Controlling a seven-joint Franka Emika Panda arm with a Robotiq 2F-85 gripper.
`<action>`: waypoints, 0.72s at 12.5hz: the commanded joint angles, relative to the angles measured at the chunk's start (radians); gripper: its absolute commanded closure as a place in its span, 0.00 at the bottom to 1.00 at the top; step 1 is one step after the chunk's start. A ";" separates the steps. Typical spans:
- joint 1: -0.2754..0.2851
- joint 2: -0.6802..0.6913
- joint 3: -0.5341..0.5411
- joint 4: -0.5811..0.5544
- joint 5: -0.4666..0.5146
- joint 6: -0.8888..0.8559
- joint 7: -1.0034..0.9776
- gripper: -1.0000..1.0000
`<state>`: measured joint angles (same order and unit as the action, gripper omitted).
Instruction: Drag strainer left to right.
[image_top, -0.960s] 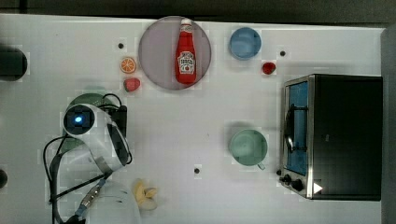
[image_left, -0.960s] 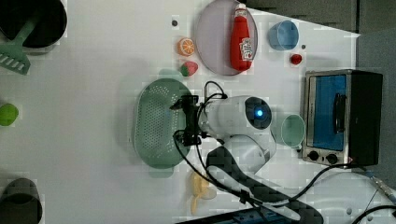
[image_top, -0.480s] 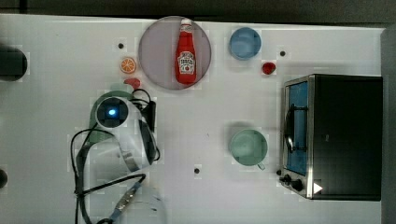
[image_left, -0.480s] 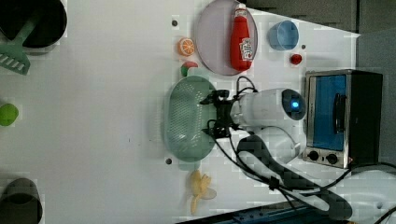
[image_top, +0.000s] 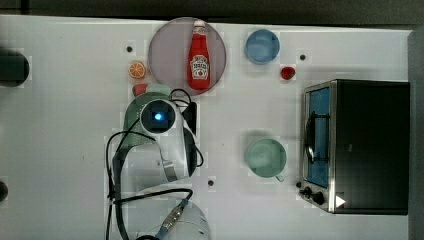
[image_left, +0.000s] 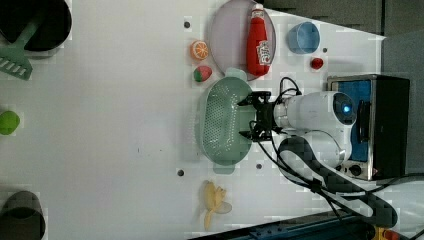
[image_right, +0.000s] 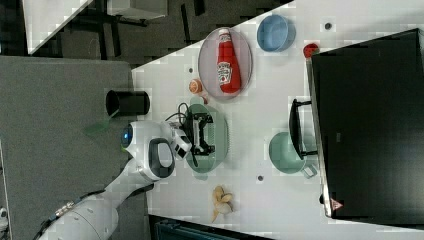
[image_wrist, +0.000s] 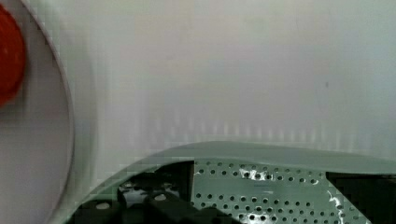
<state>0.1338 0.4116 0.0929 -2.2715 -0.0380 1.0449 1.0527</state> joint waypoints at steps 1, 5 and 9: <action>-0.007 -0.010 -0.067 -0.030 0.027 -0.007 -0.137 0.00; -0.012 -0.012 -0.137 -0.041 0.027 -0.005 -0.189 0.00; -0.015 -0.012 -0.196 -0.044 0.027 -0.005 -0.263 0.00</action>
<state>0.1193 0.4119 -0.1053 -2.3320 -0.0092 1.0527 0.8843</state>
